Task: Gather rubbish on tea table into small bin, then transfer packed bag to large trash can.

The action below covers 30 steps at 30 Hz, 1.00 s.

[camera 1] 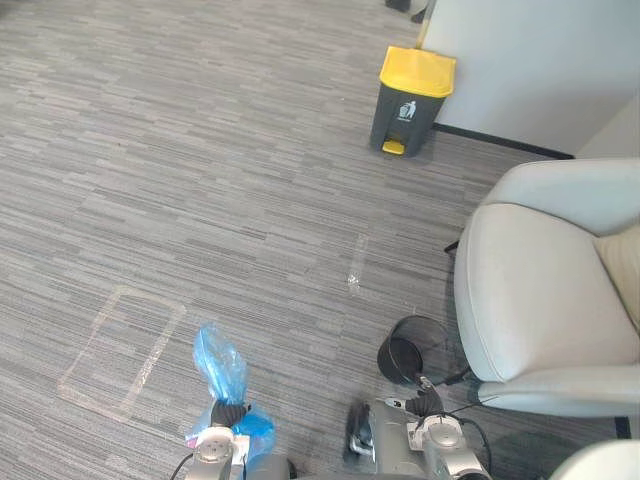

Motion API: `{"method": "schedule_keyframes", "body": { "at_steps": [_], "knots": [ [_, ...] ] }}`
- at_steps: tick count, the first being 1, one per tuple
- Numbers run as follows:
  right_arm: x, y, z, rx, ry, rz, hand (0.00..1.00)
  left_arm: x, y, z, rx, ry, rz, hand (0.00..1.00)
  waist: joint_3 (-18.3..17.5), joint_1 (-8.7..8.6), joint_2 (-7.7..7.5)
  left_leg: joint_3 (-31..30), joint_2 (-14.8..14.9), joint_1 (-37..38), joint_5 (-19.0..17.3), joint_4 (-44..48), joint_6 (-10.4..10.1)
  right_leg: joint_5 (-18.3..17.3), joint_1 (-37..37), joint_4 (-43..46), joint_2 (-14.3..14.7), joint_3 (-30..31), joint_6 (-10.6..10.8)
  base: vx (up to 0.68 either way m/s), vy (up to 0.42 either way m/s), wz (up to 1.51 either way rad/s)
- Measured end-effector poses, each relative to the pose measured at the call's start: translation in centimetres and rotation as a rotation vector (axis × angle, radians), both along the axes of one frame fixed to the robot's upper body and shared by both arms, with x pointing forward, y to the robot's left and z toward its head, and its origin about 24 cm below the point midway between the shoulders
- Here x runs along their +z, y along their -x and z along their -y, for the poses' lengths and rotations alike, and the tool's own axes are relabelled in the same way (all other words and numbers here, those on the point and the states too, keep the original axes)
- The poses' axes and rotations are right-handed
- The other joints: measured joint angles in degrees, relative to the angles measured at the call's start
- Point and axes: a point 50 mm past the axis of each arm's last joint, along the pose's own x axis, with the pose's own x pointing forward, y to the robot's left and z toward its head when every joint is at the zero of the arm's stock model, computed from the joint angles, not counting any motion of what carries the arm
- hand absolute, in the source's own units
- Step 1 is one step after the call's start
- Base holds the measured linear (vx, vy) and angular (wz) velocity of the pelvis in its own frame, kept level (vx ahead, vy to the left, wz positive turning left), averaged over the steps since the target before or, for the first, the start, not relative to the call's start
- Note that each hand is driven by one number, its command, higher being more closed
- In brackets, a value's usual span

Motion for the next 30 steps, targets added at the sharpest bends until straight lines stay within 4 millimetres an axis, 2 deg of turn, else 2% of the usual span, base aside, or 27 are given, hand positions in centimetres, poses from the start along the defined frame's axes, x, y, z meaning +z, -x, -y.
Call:
{"method": "schedule_keyframes", "body": {
  "at_steps": [1, 2, 4, 6, 7, 9, 11, 12, 13, 14, 16, 17, 18, 19, 20, 21, 22, 23, 25, 27, 28, 29, 30],
  "knots": [
    [0.1, 0.0, 0.2, -0.013, 0.001, 0.007, 0.00, 0.0, -0.1, 0.3, 0.002, 0.008, 0.004, 1.00, 0.02, -0.08, 0.03, 0.19, 0.80, -0.70, 1.13, 3.08, -1.61, -1.71, 1.95, -0.73, 0.31, -0.95, 0.02, 0.67, -0.168, 0.35],
    [-0.1, 0.3, -0.1, -0.014, -0.010, 0.001, 0.00, 0.0, -0.2, 0.7, 0.001, 0.019, 0.008, 1.00, 0.34, -0.29, 0.51, 0.31, 2.42, -2.74, 3.20, 12.41, -2.02, -2.48, 6.30, -2.84, 1.80, -2.33, -0.32, 0.55, -0.158, 0.38],
    [-0.1, 0.6, -0.8, -0.011, -0.025, 0.004, 0.00, 0.1, 0.0, 1.0, 0.017, 0.032, 0.015, 1.00, 0.45, 0.28, 0.42, 0.41, 5.53, -8.35, 8.48, 28.85, -1.16, -2.93, 12.99, -7.38, 4.03, -2.15, -0.80, 0.46, -0.086, 0.13],
    [0.0, 0.2, -1.8, -0.016, -0.054, 0.023, 0.00, 0.3, -0.2, 1.1, 0.038, 0.045, 0.036, 1.00, 0.66, 1.46, -0.81, 4.26, 7.90, -14.11, 5.57, 38.87, 1.48, -3.29, 18.84, -11.02, 4.93, 0.04, -1.02, 0.43, -0.024, -0.26],
    [0.1, 0.0, -1.9, -0.017, -0.058, 0.030, 0.00, 0.5, -0.5, 1.3, 0.039, 0.050, 0.051, 1.00, 0.62, 2.10, -1.37, 5.42, 7.95, -17.63, 4.17, 38.70, 2.31, -3.28, 20.90, -12.53, 4.84, 1.54, -1.01, 0.37, 0.014, -0.48],
    [0.2, -0.2, -2.2, -0.017, -0.065, 0.036, 0.00, 0.8, -0.8, 1.4, 0.042, 0.053, 0.070, 1.00, 0.70, 3.56, -1.49, 6.12, 8.12, -21.95, 3.24, 34.25, 2.94, -3.43, 22.63, -13.75, 4.60, 4.29, -0.75, 0.31, 0.105, -0.73],
    [0.2, -0.4, -2.4, -0.033, -0.079, 0.041, 0.00, 1.0, -1.1, 1.5, 0.042, 0.057, 0.085, 1.00, 1.02, 4.42, -1.73, 5.73, 7.66, -25.78, 3.52, 26.67, 2.33, -5.29, 24.33, -14.12, 3.14, 7.00, 2.42, 0.32, 0.220, -0.75],
    [0.2, -0.3, -2.3, -0.052, -0.079, 0.039, 0.00, 1.0, -1.2, 1.9, 0.051, 0.070, 0.087, 1.00, 0.91, 4.43, -0.99, 4.29, 7.27, -26.08, 5.61, 19.95, 1.17, -6.52, 24.98, -13.79, 2.98, 8.20, 4.35, 0.29, 0.282, -0.73],
    [0.1, 0.1, -1.9, -0.069, -0.075, 0.031, 0.00, 0.8, -0.9, 2.4, 0.055, 0.085, 0.080, 1.00, 0.41, 4.69, 0.49, 1.82, 7.58, -25.80, 12.06, 12.40, -0.81, -8.65, 24.81, -12.20, 3.47, 10.14, 6.29, 0.26, 0.337, -0.73],
    [-0.2, 0.4, -2.0, -0.079, -0.078, 0.012, 0.00, 0.7, -0.7, 2.5, 0.055, 0.089, 0.071, 1.00, 0.47, 4.85, -0.01, 2.37, 7.08, -25.15, 11.31, 14.56, -1.06, -10.34, 24.82, -10.37, 2.91, 12.14, 7.76, 0.32, 0.406, -0.62],
    [-0.7, 1.5, -3.2, -0.089, -0.115, -0.018, 0.00, 0.9, -1.0, 1.8, 0.058, 0.071, 0.083, 1.00, -1.03, 4.77, -2.78, 6.91, 5.19, -22.79, 6.65, 15.19, -0.11, -11.14, 23.73, -6.90, -0.45, 16.04, 8.37, 0.34, 0.360, -0.67],
    [-0.8, 1.6, -3.5, -0.080, -0.120, -0.025, 0.00, 0.8, -0.8, 1.7, 0.060, 0.069, 0.077, 1.00, -1.17, 4.83, -2.95, 8.67, 4.89, -21.46, 5.33, 15.14, 0.63, -11.18, 22.89, -4.53, -1.36, 17.07, 8.82, 0.32, 0.309, -0.97],
    [-0.7, 1.5, -3.5, -0.077, -0.121, -0.022, 0.00, 0.7, -0.4, 1.7, 0.060, 0.068, 0.065, 1.00, -1.24, 4.80, -3.09, 11.22, 4.58, -19.20, 4.03, 14.87, 1.04, -10.50, 20.71, 0.80, -2.57, 18.49, 10.25, 0.29, 0.279, -1.02],
    [-0.7, 1.5, -3.5, -0.078, -0.120, -0.020, 0.00, 0.5, -0.1, 1.8, 0.045, 0.064, 0.056, 1.00, -1.34, 4.68, -3.32, 13.70, 4.23, -16.44, 2.95, 14.20, 1.89, -8.37, 17.19, 8.86, -3.92, 18.95, 12.85, 0.29, 0.260, -0.93],
    [-0.7, 1.6, -3.5, -0.076, -0.119, -0.023, 0.00, 0.4, 0.3, 1.8, 0.037, 0.062, 0.044, 1.00, -1.08, 4.53, -2.84, 14.76, 3.87, -14.67, 2.36, 13.46, 2.14, -6.89, 15.02, 13.75, -4.48, 18.89, 13.39, 0.31, 0.202, -0.69],
    [-0.8, 1.9, -3.5, -0.073, -0.113, -0.031, 0.00, 0.3, 0.6, 1.9, 0.032, 0.060, 0.031, 1.00, -1.15, 3.83, -3.02, 16.08, 3.45, -12.21, 2.01, 11.90, 2.55, -6.41, 12.36, 19.27, -5.33, 17.71, 12.99, 0.34, 0.123, -0.32],
    [-0.9, 2.1, -3.4, -0.065, -0.103, -0.041, 0.00, 0.2, 0.6, 1.9, 0.031, 0.059, 0.027, 1.00, -1.11, 3.32, -3.05, 16.38, 2.87, -9.47, 1.69, 9.40, 2.59, -7.08, 9.58, 22.85, -5.81, 14.76, 11.69, 0.34, 0.085, -0.16],
    [-0.9, 2.2, -3.4, -0.059, -0.098, -0.043, 0.00, 0.2, 0.6, 1.9, 0.028, 0.059, 0.026, 1.00, -1.09, 3.27, -3.02, 16.73, 2.81, -8.31, 1.66, 8.20, 2.52, -7.46, 8.32, 23.26, -5.74, 13.38, 11.03, 0.36, 0.032, -0.12],
    [-0.7, 1.7, -3.4, -0.054, -0.095, -0.030, 0.00, 0.2, 0.5, 2.0, 0.021, 0.059, 0.025, 1.00, -0.96, 2.98, -2.83, 17.49, 2.83, -4.68, 1.43, 4.83, 1.89, -8.64, 4.48, 20.82, -5.34, 8.09, 9.13, 0.39, -0.008, -0.13],
    [-0.6, 1.0, -3.3, -0.042, -0.090, -0.021, 0.00, -0.1, 0.5, 1.9, 0.013, 0.053, 0.003, 1.00, -0.72, 1.83, -2.38, 17.52, 3.15, -0.43, 1.76, 0.54, 1.35, -8.08, 1.75, 10.21, -2.59, 4.15, 7.14, 0.47, -0.065, 0.00],
    [-0.5, 0.8, -3.2, -0.039, -0.085, -0.018, 0.00, -0.2, 0.5, 1.7, 0.007, 0.045, -0.006, 1.00, -0.68, 1.34, -2.33, 17.37, 3.13, 1.40, 2.01, -1.08, 0.89, -5.87, 0.87, 4.01, -1.26, 3.02, 6.37, 0.49, -0.102, 0.21],
    [-0.9, 1.4, -2.9, -0.040, -0.078, -0.045, 0.00, -0.3, 0.5, 1.0, 0.004, 0.025, -0.020, 1.00, -0.75, 0.87, -3.08, 15.88, 1.87, 3.82, 2.46, -3.60, -0.16, 5.37, 1.60, -6.01, 0.77, 3.75, 3.53, 0.62, -0.115, 0.26],
    [-0.8, 0.9, -2.3, -0.034, -0.061, -0.040, 0.00, -0.5, 0.5, 1.3, 0.003, 0.032, -0.036, 1.00, -0.57, 0.48, -1.89, 13.95, 2.86, 5.02, 2.43, -4.11, -0.23, 6.22, 3.14, -6.06, 1.88, 3.38, 1.01, 0.53, -0.083, 0.05]
  ]
}}
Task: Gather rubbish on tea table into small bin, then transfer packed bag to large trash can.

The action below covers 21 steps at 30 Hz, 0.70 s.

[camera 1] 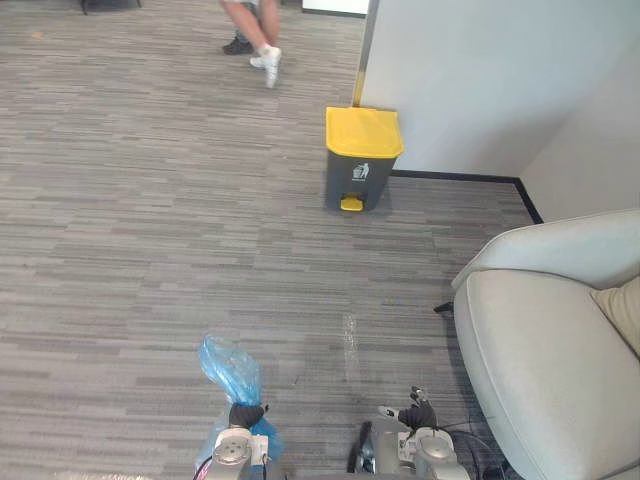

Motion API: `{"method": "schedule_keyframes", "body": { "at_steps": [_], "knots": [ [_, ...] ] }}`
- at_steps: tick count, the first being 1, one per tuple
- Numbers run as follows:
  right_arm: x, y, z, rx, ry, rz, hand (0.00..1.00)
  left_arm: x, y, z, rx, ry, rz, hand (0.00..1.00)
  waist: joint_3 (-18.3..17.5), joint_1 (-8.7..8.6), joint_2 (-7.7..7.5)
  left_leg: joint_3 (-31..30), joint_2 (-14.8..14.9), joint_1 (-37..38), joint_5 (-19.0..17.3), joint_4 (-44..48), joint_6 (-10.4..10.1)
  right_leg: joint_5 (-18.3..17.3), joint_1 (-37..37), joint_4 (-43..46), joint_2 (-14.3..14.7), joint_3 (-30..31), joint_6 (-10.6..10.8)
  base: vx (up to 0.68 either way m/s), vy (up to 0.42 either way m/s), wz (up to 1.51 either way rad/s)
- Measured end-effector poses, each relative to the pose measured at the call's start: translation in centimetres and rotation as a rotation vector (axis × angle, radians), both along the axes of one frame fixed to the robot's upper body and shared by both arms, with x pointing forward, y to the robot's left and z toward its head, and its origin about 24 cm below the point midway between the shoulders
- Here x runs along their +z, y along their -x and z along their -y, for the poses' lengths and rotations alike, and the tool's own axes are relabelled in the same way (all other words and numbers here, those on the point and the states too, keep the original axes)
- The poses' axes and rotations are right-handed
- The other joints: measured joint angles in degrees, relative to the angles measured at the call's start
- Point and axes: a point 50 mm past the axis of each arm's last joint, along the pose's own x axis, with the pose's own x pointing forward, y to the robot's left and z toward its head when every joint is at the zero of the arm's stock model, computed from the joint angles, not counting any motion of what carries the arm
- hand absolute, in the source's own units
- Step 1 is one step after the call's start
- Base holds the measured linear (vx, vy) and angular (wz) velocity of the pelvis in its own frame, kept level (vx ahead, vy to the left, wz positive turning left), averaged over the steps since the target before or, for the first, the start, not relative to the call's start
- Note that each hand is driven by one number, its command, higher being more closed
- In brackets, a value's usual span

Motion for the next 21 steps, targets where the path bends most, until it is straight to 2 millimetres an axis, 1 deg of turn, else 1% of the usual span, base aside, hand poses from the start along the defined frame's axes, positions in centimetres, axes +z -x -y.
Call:
{"method": "schedule_keyframes", "body": {
  "at_steps": [1, 2, 3, 4, 5, 6, 7, 8, 9, 11, 12, 13, 14, 15, 16, 17, 18, 19, 20, 21],
  "knots": [
    [0.2, -0.6, 0.6, 0.004, 0.016, 0.009, 0.00, -0.1, 0.1, -0.1, -0.002, -0.001, -0.005, 1.00, 0.02, 1.06, 1.12, -1.50, 0.86, 0.02, 1.45, 0.01, -0.20, -0.96, 0.45, -0.31, 1.06, 0.10, -0.67, 0.49, -0.116, -0.08],
    [0.3, -0.8, 1.1, -0.020, 0.021, 0.015, 0.00, 0.0, -0.2, 0.1, -0.008, -0.002, 0.001, 1.00, 0.19, 1.11, 1.39, -3.30, 0.83, 0.14, 3.20, 1.20, -1.28, -3.48, 0.72, 1.33, 0.98, -0.13, -0.63, 0.47, -0.160, 0.01],
    [0.3, -0.6, 1.4, -0.039, 0.020, 0.008, 0.00, 0.1, -0.4, 0.4, -0.008, 0.005, 0.007, 1.00, 0.49, 0.47, 1.93, -5.20, 1.55, -0.06, 4.27, 4.43, -1.52, -5.46, 2.48, 1.85, 0.90, -1.20, -0.62, 0.47, -0.185, 0.43],
    [0.0, 0.0, 1.4, -0.043, 0.018, -0.011, 0.00, 0.2, -0.7, 0.4, 0.002, 0.010, 0.015, 1.00, 0.83, -0.05, 2.33, -7.29, 2.83, -2.38, 5.79, 12.76, -1.51, -7.02, 5.62, 1.19, 1.13, -2.49, -0.59, 0.44, -0.186, 0.48],
    [-0.2, 0.5, 1.1, -0.038, 0.013, -0.026, 0.00, 0.3, -0.9, 0.6, 0.019, 0.022, 0.024, 1.00, 0.90, 0.11, 2.44, -8.29, 4.17, -5.51, 8.74, 21.54, -1.60, -7.51, 8.24, 0.12, 1.60, -2.84, -0.76, 0.42, -0.130, 0.21],
    [-0.3, 0.6, 0.7, -0.027, 0.004, -0.029, 0.00, 0.3, -0.8, 0.8, 0.036, 0.032, 0.031, 1.00, 1.01, 1.05, 2.54, -9.38, 6.46, -10.56, 11.23, 34.31, -1.54, -8.01, 12.00, -2.26, 2.44, -2.41, -1.35, 0.46, -0.094, -0.18],
    [-0.3, 0.6, 0.3, -0.020, -0.002, -0.029, 0.00, 0.5, -0.9, 1.1, 0.040, 0.043, 0.042, 1.00, 1.16, 1.23, 2.62, -9.28, 8.16, -14.99, 9.66, 42.89, -1.14, -8.52, 14.93, -4.12, 3.25, -1.68, -1.69, 0.36, -0.012, -0.33],
    [-0.2, 0.3, 0.0, -0.019, -0.011, -0.022, 0.00, 0.5, -0.9, 1.2, 0.041, 0.049, 0.049, 1.00, 1.40, 1.38, 2.34, -9.02, 8.73, -17.80, 8.43, 46.13, -0.77, -9.03, 17.03, -5.27, 3.36, -1.13, -1.37, 0.33, 0.021, -0.32],
    [-0.2, 0.1, -0.3, -0.019, -0.020, -0.016, 0.00, 0.6, -0.9, 1.4, 0.043, 0.055, 0.055, 1.00, 1.54, 1.58, 2.02, -8.62, 8.98, -21.18, 7.20, 47.06, -0.05, -9.54, 19.13, -6.54, 3.30, -0.35, -1.01, 0.32, 0.050, -0.36],
    [0.0, -0.2, -0.6, -0.022, -0.026, -0.003, 0.00, 0.8, -0.7, 1.5, 0.048, 0.059, 0.065, 1.00, 1.69, 2.40, 1.76, -6.87, 9.58, -25.57, 5.42, 43.05, 0.81, -10.23, 21.87, -8.18, 3.15, 1.64, 0.02, 0.30, 0.093, -0.45],
    [0.1, -0.3, -0.5, -0.029, -0.027, 0.002, 0.00, 1.0, -1.1, 1.5, 0.059, 0.063, 0.084, 1.00, 1.63, 2.95, 1.84, -5.95, 9.58, -27.18, 5.01, 37.93, 1.13, -10.36, 23.01, -8.67, 2.95, 2.47, 0.46, 0.30, 0.179, -0.46],
    [0.0, 0.0, -0.4, -0.045, -0.028, -0.007, 0.00, 1.1, -1.1, 1.3, 0.077, 0.066, 0.088, 1.00, 1.91, 3.56, 1.57, -5.52, 8.57, -28.16, 5.03, 30.96, 1.08, -11.03, 24.22, -9.04, 2.13, 3.41, 1.58, 0.31, 0.205, -0.38],
    [-0.1, 0.1, -0.3, -0.052, -0.028, -0.013, 0.00, 1.1, -1.2, 1.3, 0.078, 0.065, 0.093, 1.00, 1.99, 3.82, 1.49, -5.41, 7.43, -28.46, 5.38, 25.97, 1.21, -11.60, 25.12, -9.28, 1.26, 3.95, 2.58, 0.32, 0.250, -0.27],
    [-0.2, 0.3, -0.1, -0.056, -0.022, -0.019, 0.00, 1.1, -1.2, 1.4, 0.078, 0.069, 0.093, 1.00, 1.79, 3.86, 1.53, -6.02, 5.71, -28.26, 7.34, 18.79, 0.77, -12.69, 25.51, -9.30, 0.42, 4.47, 4.40, 0.29, 0.279, -0.32],
    [-0.3, 0.7, 0.4, -0.058, -0.008, -0.029, 0.00, 1.0, -1.0, 1.9, 0.080, 0.081, 0.087, 1.00, 0.75, 4.01, 2.70, -7.63, 4.90, -27.75, 12.92, 11.64, -0.45, -14.18, 25.54, -8.74, 0.77, 6.02, 6.33, 0.36, 0.369, -0.39],
    [-0.4, 0.9, 0.3, -0.060, -0.012, -0.043, 0.00, 0.9, -0.9, 1.8, 0.080, 0.079, 0.085, 1.00, 0.43, 4.52, 1.91, -6.99, 3.90, -27.59, 12.76, 12.88, 0.28, -15.10, 25.62, -8.03, -0.18, 7.56, 7.29, 0.30, 0.310, -0.31],
    [-0.6, 1.2, -0.2, -0.060, -0.027, -0.051, 0.00, 0.9, -0.8, 1.4, 0.080, 0.067, 0.082, 1.00, -0.41, 4.30, 0.52, -6.09, 2.19, -27.24, 11.17, 12.57, 0.90, -15.57, 25.50, -7.85, -1.96, 8.67, 7.31, 0.43, 0.361, -0.33],
    [-0.7, 1.6, -0.8, -0.064, -0.044, -0.058, 0.00, 0.8, -0.5, 1.0, 0.081, 0.057, 0.072, 1.00, -1.05, 4.49, -0.83, -3.81, 0.56, -25.85, 8.56, 12.95, 1.74, -15.95, 24.72, -4.75, -4.24, 10.74, 7.99, 0.36, 0.274, -0.34],
    [-0.7, 1.5, -0.9, -0.057, -0.045, -0.055, 0.00, 0.8, -0.5, 1.0, 0.079, 0.056, 0.071, 1.00, -1.03, 4.53, -0.95, -2.72, 0.18, -24.64, 7.51, 12.87, 2.13, -15.70, 23.56, -1.45, -5.07, 11.90, 8.36, 0.42, 0.330, -0.56],
    [-0.6, 1.4, -0.9, -0.056, -0.043, -0.051, 0.00, 0.7, -0.4, 1.1, 0.074, 0.056, 0.068, 1.00, -0.97, 4.48, -0.92, -1.18, -0.50, -22.54, 6.10, 12.39, 2.71, -14.63, 20.86, 5.73, -6.34, 13.08, 10.17, 0.26, 0.206, -0.48]
  ]
}}
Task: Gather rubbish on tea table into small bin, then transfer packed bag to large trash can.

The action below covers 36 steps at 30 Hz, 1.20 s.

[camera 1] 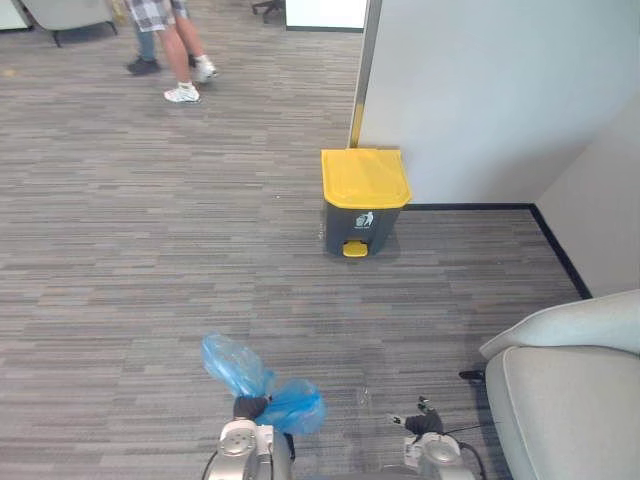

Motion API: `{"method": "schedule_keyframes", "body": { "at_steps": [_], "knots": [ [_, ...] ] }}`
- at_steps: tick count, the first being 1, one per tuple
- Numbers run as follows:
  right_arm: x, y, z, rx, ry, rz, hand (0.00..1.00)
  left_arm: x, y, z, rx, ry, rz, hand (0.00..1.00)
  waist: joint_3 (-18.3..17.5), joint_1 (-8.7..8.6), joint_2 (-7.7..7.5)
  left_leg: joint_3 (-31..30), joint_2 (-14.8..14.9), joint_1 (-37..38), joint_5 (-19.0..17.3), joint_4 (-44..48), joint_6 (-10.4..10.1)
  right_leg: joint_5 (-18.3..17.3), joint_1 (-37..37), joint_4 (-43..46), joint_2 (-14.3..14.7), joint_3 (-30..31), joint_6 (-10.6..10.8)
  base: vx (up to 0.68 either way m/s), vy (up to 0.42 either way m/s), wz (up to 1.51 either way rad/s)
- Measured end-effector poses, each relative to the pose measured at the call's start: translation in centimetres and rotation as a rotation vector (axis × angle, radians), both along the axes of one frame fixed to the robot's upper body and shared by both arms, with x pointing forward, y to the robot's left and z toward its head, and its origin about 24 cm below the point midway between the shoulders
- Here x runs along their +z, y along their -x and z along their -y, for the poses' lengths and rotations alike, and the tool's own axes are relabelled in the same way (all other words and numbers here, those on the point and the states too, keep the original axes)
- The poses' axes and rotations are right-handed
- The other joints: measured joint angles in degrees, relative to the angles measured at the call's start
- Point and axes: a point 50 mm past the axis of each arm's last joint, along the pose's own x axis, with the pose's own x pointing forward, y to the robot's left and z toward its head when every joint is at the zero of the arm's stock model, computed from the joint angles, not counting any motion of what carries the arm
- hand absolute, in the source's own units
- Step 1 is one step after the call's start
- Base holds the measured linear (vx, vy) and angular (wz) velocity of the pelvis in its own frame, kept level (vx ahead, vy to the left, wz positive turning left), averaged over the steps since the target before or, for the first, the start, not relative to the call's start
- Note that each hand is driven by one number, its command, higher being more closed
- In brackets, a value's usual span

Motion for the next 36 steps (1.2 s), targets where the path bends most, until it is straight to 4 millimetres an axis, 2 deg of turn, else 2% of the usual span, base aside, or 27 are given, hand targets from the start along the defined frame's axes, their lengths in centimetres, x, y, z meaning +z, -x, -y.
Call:
{"method": "schedule_keyframes", "body": {
  "at_steps": [1, 2, 3, 5, 7, 9, 11, 12, 13, 15, 17, 18, 19, 21, 23, 24, 25, 26, 27, 28, 29, 30, 32, 34, 35, 36],
  "knots": [
    [0.0, 0.0, 0.0, 0.004, 0.002, -0.001, 0.00, -0.1, 0.3, -0.1, -0.009, -0.005, -0.009, 1.00, 0.05, -0.05, -0.14, 0.93, -0.78, 2.04, -1.14, -0.70, 0.32, 2.06, -3.01, 7.54, -1.23, 0.55, 1.59, 0.33, 0.222, -0.41],
    [0.0, 0.0, 0.0, 0.005, 0.002, 0.000, 0.00, -0.1, 0.2, -0.1, -0.027, -0.013, -0.009, 1.00, 0.07, -0.26, -0.07, 1.32, -1.22, 4.21, -2.20, -1.22, 0.55, 3.29, -6.08, 14.81, -1.92, 0.62, 2.07, 0.34, 0.155, -0.22],
    [-0.1, 0.3, 0.1, 0.000, 0.001, -0.008, 0.00, -0.2, 0.5, -0.2, -0.034, -0.017, -0.020, 1.00, 0.21, -0.70, 0.09, 1.31, -1.46, 6.40, -2.83, -1.67, 1.07, 2.89, -8.51, 20.50, -2.13, -0.25, 1.43, 0.36, 0.124, -0.07],
    [0.0, 0.1, 0.1, 0.003, 0.004, 0.004, 0.00, -0.4, 0.8, -0.4, -0.031, -0.021, -0.036, 1.00, 0.21, -1.31, -0.13, 1.29, -1.65, 9.94, -4.19, -3.00, 1.26, 1.43, -12.32, 24.22, -1.66, -2.98, -0.25, 0.37, 0.025, 0.10],
    [0.1, -0.1, 0.1, 0.003, 0.006, 0.009, 0.00, -0.4, 0.7, -0.3, -0.031, -0.018, -0.038, 1.00, 0.26, -1.58, -0.52, 1.13, -1.58, 13.68, -4.58, -5.17, 0.80, -0.29, -16.19, 21.30, -0.74, -6.76, -2.18, 0.48, -0.071, 0.24],
    [0.1, -0.2, 0.1, 0.005, 0.006, 0.009, 0.00, -0.6, 0.8, -0.3, -0.031, -0.018, -0.048, 1.00, 0.34, -1.99, -0.42, 0.79, -1.32, 16.99, -4.54, -7.96, 0.68, 0.00, -18.94, 12.36, 1.18, -9.21, -3.63, 0.43, -0.108, 0.26],
    [0.3, -0.7, 0.0, 0.010, 0.006, 0.020, 0.00, -0.7, 0.9, -0.5, -0.032, -0.024, -0.056, 1.00, 0.27, -2.97, -0.48, -0.45, -1.22, 19.75, -4.73, -10.14, -0.71, 5.75, -19.83, -1.36, 3.46, -9.76, -4.28, 0.43, -0.139, 0.42],
    [0.2, -0.6, 0.4, 0.010, 0.016, 0.015, 0.00, -0.8, 1.0, -0.6, -0.033, -0.027, -0.070, 1.00, 0.36, -3.51, -0.22, -2.77, -1.24, 21.23, -5.25, -11.30, -1.99, 12.42, -18.35, -4.32, 4.63, -9.66, -7.26, 0.48, -0.136, 0.30],
    [0.4, -1.2, 1.0, 0.018, 0.032, 0.019, 0.00, -1.0, 0.8, -0.2, -0.039, -0.015, -0.079, 1.00, 0.50, -2.96, 1.61, -4.85, 0.20, 21.60, -4.51, -11.85, -2.39, 11.87, -17.49, -4.53, 5.91, -10.38, -8.00, 0.54, -0.171, 0.17],
    [0.4, -1.6, 1.6, -0.005, 0.038, 0.018, 0.00, -0.8, 0.3, 0.2, -0.036, -0.006, -0.067, 1.00, 0.72, -2.92, 2.48, -7.07, 0.74, 22.17, -2.76, -11.22, -3.46, 8.25, -17.14, -2.39, 6.04, -11.22, -8.67, 0.41, -0.168, 0.14],
    [0.1, -0.7, 1.7, -0.016, 0.036, -0.005, 0.00, -0.7, 0.0, 0.4, -0.035, 0.003, -0.059, 1.00, 0.98, -3.26, 3.49, -8.65, 3.00, 20.44, -2.07, -2.61, -4.33, 6.55, -13.09, -4.09, 7.19, -13.45, -9.14, 0.42, -0.208, 0.35],
    [0.1, -0.8, 1.6, -0.007, 0.037, -0.005, 0.00, -0.6, -0.3, 0.5, -0.017, 0.013, -0.049, 1.00, 1.16, -3.22, 3.69, -9.48, 5.00, 16.32, 0.14, 8.24, -5.48, 6.42, -9.37, -6.94, 8.28, -13.84, -9.30, 0.39, -0.151, 0.12],
    [0.1, -0.8, 1.5, 0.003, 0.036, -0.005, 0.00, -0.7, -0.1, 0.6, -0.001, 0.024, -0.052, 1.00, 1.22, -2.95, 3.62, -9.39, 7.19, 12.28, 1.28, 18.73, -5.42, 6.33, -5.88, -9.70, 9.11, -13.79, -9.48, 0.29, -0.068, 0.00],
    [0.1, -0.8, 1.0, 0.023, 0.031, -0.004, 0.00, -0.8, 0.3, 1.0, 0.000, 0.040, -0.059, 1.00, 1.31, -2.84, 3.51, -7.57, 9.16, 7.15, -0.54, 27.19, -4.45, 6.16, -1.33, -12.89, 9.82, -13.26, -9.74, 0.25, 0.009, -0.20],
    [0.0, -0.8, 0.6, 0.020, 0.019, -0.004, 0.00, -0.6, 0.3, 1.2, -0.001, 0.052, -0.042, 1.00, 1.26, -2.44, 3.16, -4.90, 9.53, 4.36, -2.26, 23.66, -3.17, 6.22, 0.51, -14.63, 9.68, -11.73, -9.63, 0.20, 0.057, -0.36],
    [0.0, -0.8, 0.5, 0.020, 0.017, -0.003, 0.00, -0.6, 0.3, 1.2, 0.000, 0.055, -0.039, 1.00, 1.28, -1.85, 3.07, -4.52, 9.25, 2.96, -2.80, 19.06, -2.45, 6.44, 1.12, -15.42, 9.58, -10.72, -9.22, 0.20, 0.134, -0.49],
    [0.0, -0.7, 0.5, 0.017, 0.014, -0.007, 0.00, -0.5, 0.1, 1.3, -0.002, 0.057, -0.032, 1.00, 1.04, -1.20, 3.60, -4.62, 8.73, 1.86, -2.77, 12.66, -2.21, 6.62, 1.77, -15.98, 9.35, -9.64, -8.33, 0.21, 0.165, -0.45],
    [-0.1, -0.4, 0.5, 0.014, 0.013, -0.015, 0.00, -0.4, 0.0, 1.4, -0.003, 0.058, -0.029, 1.00, 1.04, -1.12, 3.63, -4.81, 8.17, 1.83, -2.00, 7.63, -2.14, 6.52, 1.87, -16.07, 9.00, -9.28, -7.46, 0.21, 0.210, -0.30],
    [-0.3, 0.0, 0.7, 0.008, 0.019, -0.025, 0.00, -0.5, 0.1, 1.6, -0.003, 0.065, -0.033, 1.00, 0.70, -1.15, 4.30, -5.22, 7.35, 1.97, 3.94, -0.70, -2.71, 5.98, 1.82, -15.89, 9.09, -8.80, -5.70, 0.18, 0.222, -0.20],
    [-0.2, 0.0, 0.9, 0.000, 0.022, -0.027, 0.00, -0.6, 0.2, 1.6, -0.005, 0.066, -0.039, 1.00, 0.88, -0.97, 3.81, -5.42, 6.57, 2.61, 5.14, -1.24, -4.25, 5.65, 1.68, -15.63, 8.76, -7.54, -4.75, 0.19, 0.254, -0.20],
    [-0.3, 0.2, 0.6, -0.012, 0.007, -0.032, 0.00, -0.6, 0.2, 1.1, -0.001, 0.051, -0.041, 1.00, 0.24, -0.83, 2.15, -4.68, 4.39, 4.17, 5.43, -3.88, -3.93, 5.70, 1.89, -16.53, 7.17, -5.96, -3.84, 0.16, 0.205, -0.20],
    [-0.5, 0.4, 0.4, -0.020, -0.002, -0.038, 0.00, -0.6, 0.2, 0.7, -0.004, 0.041, -0.043, 1.00, -0.23, -0.82, 1.49, -3.86, 3.11, 5.03, 5.57, -5.13, -3.53, 5.56, 2.04, -16.99, 5.87, -5.50, -3.27, 0.15, 0.179, -0.14],
    [-0.6, 0.8, 0.2, -0.022, -0.006, -0.046, 0.00, -0.7, 0.5, 0.2, -0.003, 0.028, -0.049, 1.00, -0.96, -0.65, 0.38, -2.13, 1.73, 6.12, 4.47, -5.85, -2.24, 5.00, 1.98, -16.51, 4.33, -4.15, -2.07, 0.14, 0.157, -0.26],
    [-0.5, 0.6, 0.3, -0.025, -0.004, -0.041, 0.00, -0.7, 0.6, 0.1, -0.005, 0.024, -0.050, 1.00, -0.89, -0.55, -0.06, -0.75, 0.29, 7.65, 1.70, -5.83, -1.71, 3.25, 1.35, -13.54, 2.54, -2.97, -0.78, 0.11, 0.147, -0.33],
    [-0.5, 0.7, 0.3, -0.026, -0.004, -0.044, 0.00, -0.7, 0.6, 0.2, -0.006, 0.025, -0.053, 1.00, -0.90, -0.54, -0.15, 0.21, -0.28, 8.41, 0.71, -5.87, -1.58, 2.43, 0.31, -10.51, 1.62, -2.35, -0.10, 0.07, 0.112, -0.47],
    [-0.6, 0.8, 0.4, -0.025, -0.003, -0.047, 0.00, -0.8, 0.7, 0.3, -0.007, 0.026, -0.060, 1.00, -0.59, -0.53, 0.39, 1.25, -0.64, 9.41, -0.21, -6.18, -1.30, 2.36, -2.50, -3.37, 1.01, -1.15, 0.54, 0.06, 0.106, -0.47]
  ]
}}
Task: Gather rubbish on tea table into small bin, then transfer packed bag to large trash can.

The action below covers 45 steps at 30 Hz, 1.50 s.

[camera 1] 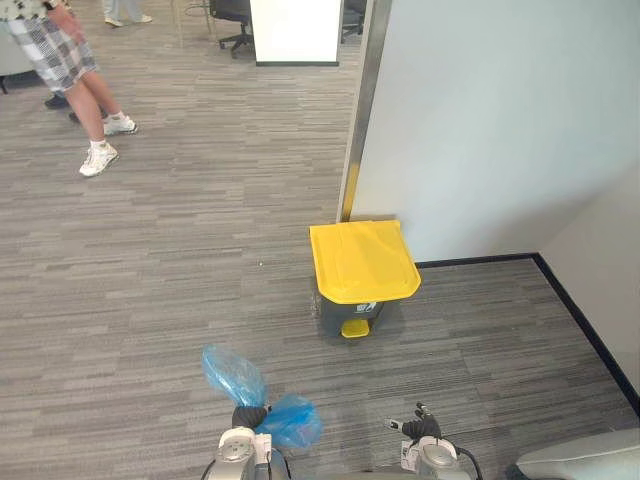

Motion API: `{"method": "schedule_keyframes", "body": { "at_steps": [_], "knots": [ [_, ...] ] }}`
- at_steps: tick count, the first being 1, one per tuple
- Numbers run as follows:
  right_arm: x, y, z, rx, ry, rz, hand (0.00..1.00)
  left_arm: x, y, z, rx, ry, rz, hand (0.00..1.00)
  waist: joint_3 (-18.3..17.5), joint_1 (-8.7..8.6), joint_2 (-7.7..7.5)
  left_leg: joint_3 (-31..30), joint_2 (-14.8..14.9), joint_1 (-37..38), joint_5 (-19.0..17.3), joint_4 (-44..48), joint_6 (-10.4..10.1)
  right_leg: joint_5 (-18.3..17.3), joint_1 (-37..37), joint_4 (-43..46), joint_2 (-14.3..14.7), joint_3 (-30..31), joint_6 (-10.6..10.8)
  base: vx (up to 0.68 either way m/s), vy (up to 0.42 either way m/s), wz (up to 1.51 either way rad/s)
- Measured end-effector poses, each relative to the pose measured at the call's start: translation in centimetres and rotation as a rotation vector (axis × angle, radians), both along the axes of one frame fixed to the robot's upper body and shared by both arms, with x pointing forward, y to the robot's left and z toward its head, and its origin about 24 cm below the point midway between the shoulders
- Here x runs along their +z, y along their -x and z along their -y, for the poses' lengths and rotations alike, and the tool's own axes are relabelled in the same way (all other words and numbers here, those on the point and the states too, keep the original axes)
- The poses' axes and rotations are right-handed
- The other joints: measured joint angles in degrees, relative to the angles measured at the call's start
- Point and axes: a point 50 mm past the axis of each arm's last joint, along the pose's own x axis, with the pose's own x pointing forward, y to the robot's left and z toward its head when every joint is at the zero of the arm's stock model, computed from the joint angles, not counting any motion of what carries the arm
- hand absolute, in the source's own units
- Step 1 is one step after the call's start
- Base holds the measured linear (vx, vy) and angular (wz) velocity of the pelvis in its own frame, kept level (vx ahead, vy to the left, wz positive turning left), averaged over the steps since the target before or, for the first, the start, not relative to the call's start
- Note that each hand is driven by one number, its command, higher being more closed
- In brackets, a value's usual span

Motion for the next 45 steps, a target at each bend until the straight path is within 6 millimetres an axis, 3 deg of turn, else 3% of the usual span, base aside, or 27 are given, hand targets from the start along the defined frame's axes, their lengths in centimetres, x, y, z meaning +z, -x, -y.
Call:
{"method": "schedule_keyframes", "body": {
  "at_steps": [3, 5, 7, 9, 10, 13, 16, 18, 20, 22, 25, 26, 27, 28, 31, 36, 41, 45],
  "knots": [
    [0.2, -0.6, -0.1, 0.007, -0.001, 0.019, 0.00, -0.2, 0.3, -0.7, -0.014, -0.025, -0.019, 1.00, 0.55, -0.79, -0.03, -0.11, -0.84, 3.74, -0.65, -2.09, 0.89, 2.45, -7.76, 16.37, -1.48, -0.53, -0.27, 0.15, 0.074, -0.07],
    [0.1, -0.5, -0.2, 0.012, -0.004, 0.012, 0.00, -0.2, 0.4, -1.1, -0.012, -0.035, -0.023, 1.00, 0.56, -0.80, -0.84, -0.98, -0.70, 5.51, -1.10, -2.85, 1.12, -0.70, -9.02, 16.38, -1.31, -2.45, -2.03, 0.21, -0.035, 0.22],
    [0.2, -0.7, -0.1, 0.014, 0.000, 0.018, 0.00, -0.3, 0.4, -1.1, -0.013, -0.036, -0.031, 1.00, 0.64, -1.01, -0.68, -1.54, 0.45, 6.84, -1.54, -3.88, 0.39, -1.48, -11.94, 11.39, 0.38, -5.14, -3.26, 0.24, -0.093, 0.21],
    [0.3, -1.1, 0.1, 0.027, 0.011, 0.020, 0.00, -0.4, 0.5, -1.2, -0.015, -0.037, -0.038, 1.00, 0.90, -1.10, -0.56, -2.22, 1.45, 8.60, -2.25, -4.87, -1.12, 2.14, -13.84, 1.94, 2.75, -6.28, -4.16, 0.35, -0.168, 0.28],
    [0.1, -0.7, 0.5, 0.035, 0.025, 0.003, 0.00, -0.5, 0.6, -1.3, -0.020, -0.042, -0.047, 1.00, 1.12, -1.85, -1.27, -4.34, 0.83, 9.59, -2.73, -4.91, -2.72, 9.40, -12.49, -2.27, 3.22, -6.26, -6.95, 0.35, -0.164, 0.44],
    [0.3, -1.0, 2.2, 0.034, 0.072, -0.004, 0.00, -0.6, 0.2, -0.6, -0.024, -0.023, -0.050, 1.00, 1.24, -2.22, 1.73, -9.49, 1.71, 11.50, -1.04, -8.32, -3.46, 5.09, -12.02, 0.88, 4.08, -8.39, -7.59, 0.37, -0.171, 0.27],
    [0.0, -0.2, 2.4, 0.007, 0.064, -0.031, 0.00, -0.5, 0.0, -0.5, -0.030, -0.025, -0.046, 1.00, 1.14, -2.60, 2.67, -10.97, 3.82, 12.24, -0.39, -6.76, -4.19, 3.08, -8.80, 0.23, 5.27, -10.79, -8.53, 0.32, -0.158, 0.30],
    [-0.2, 0.5, 2.3, 0.010, 0.061, -0.046, 0.00, -0.5, -0.2, -0.2, -0.027, -0.012, -0.039, 1.00, 1.14, -2.76, 2.50, -11.04, 6.54, 7.42, 0.09, 7.78, -4.97, 2.96, -2.60, -5.14, 6.65, -12.96, -8.67, 0.28, -0.126, 0.40],
    [-0.3, 0.7, 2.1, 0.036, 0.066, -0.052, 0.00, -0.4, -0.2, 0.6, -0.024, 0.016, -0.029, 1.00, 1.18, -2.39, 2.37, -10.37, 9.74, -0.23, 3.50, 25.48, -5.33, 3.02, 1.75, -8.87, 7.23, -13.02, -8.77, 0.20, 0.001, 0.07],
    [-0.3, 0.7, 1.9, 0.036, 0.060, -0.050, 0.00, -0.2, -0.5, 0.9, -0.028, 0.031, -0.011, 1.00, 1.05, -2.25, 2.23, -5.75, 11.95, -3.06, 0.36, 28.59, -3.50, 3.08, 4.41, -10.37, 6.88, -12.34, -8.78, 0.22, 0.087, -0.24],
    [-0.2, 0.4, 1.9, 0.031, 0.059, -0.040, 0.00, 0.1, -1.0, 1.0, -0.028, 0.032, 0.010, 1.00, 0.89, -2.16, 2.46, -2.17, 11.58, -4.85, -0.13, 17.11, -1.93, 3.46, 5.40, -10.72, 5.62, -10.76, -8.00, 0.14, 0.137, -0.29],
    [-0.1, 0.5, 2.2, 0.027, 0.066, -0.039, 0.00, 0.1, -1.0, 1.1, -0.028, 0.035, 0.012, 1.00, 0.43, -2.07, 3.31, -1.99, 10.94, -4.79, 3.94, 9.37, -1.31, 3.51, 5.26, -10.78, 5.91, -10.14, -6.53, 0.14, 0.196, -0.34],
    [-0.2, 0.6, 2.4, 0.011, 0.065, -0.045, 0.00, 0.0, -0.8, 1.0, -0.028, 0.032, 0.003, 1.00, -0.19, -1.78, 3.40, -2.79, 9.06, -2.78, 3.11, 5.04, -2.97, 3.33, 5.08, -11.66, 5.68, -8.63, -4.69, 0.14, 0.228, -0.18],
    [-0.3, 0.9, 1.9, -0.001, 0.048, -0.050, 0.00, 0.0, -0.8, 0.5, -0.030, 0.017, 0.001, 1.00, -0.35, -2.44, 2.05, -2.70, 6.95, -1.02, 3.31, 1.02, -3.19, 3.91, 5.07, -12.96, 4.39, -7.92, -3.72, 0.10, 0.174, -0.09],
    [-0.6, 1.4, 1.3, -0.015, 0.027, -0.061, 0.00, -0.3, 0.1, -0.5, -0.024, -0.006, -0.026, 1.00, -0.89, -2.36, 0.65, -0.64, 4.43, 1.27, 4.04, -2.35, -2.65, 4.77, 5.39, -14.69, 2.47, -5.73, -2.37, 0.05, 0.144, -0.18],
    [-0.7, 1.5, 1.4, -0.017, 0.028, -0.071, 0.00, -0.8, 1.2, -1.7, -0.026, -0.040, -0.075, 1.00, -1.36, -2.41, -0.05, 1.20, 2.80, 3.25, 6.45, -7.72, -2.40, 6.39, 4.84, -16.84, 2.25, -3.92, -2.35, 0.00, 0.039, -0.20],
    [-0.9, 1.9, 2.1, -0.026, 0.040, -0.097, 0.00, -1.2, 2.1, -1.9, -0.023, -0.044, -0.106, 1.00, -1.25, -2.39, 1.19, 1.99, 2.31, 4.93, 8.64, -12.26, -2.58, 6.94, 3.58, -16.82, 2.72, -2.65, -2.81, -0.03, -0.027, -0.15],
    [-0.8, 1.7, 2.5, -0.023, 0.052, -0.097, 0.00, -1.2, 2.5, -2.4, 0.009, -0.050, -0.114, 1.00, -0.95, -1.93, 0.68, 3.22, 2.23, 5.32, 8.31, -12.47, -2.51, 7.02, 2.10, -15.60, 2.90, -0.36, -2.72, -0.03, 0.010, -0.28]
  ]
}}
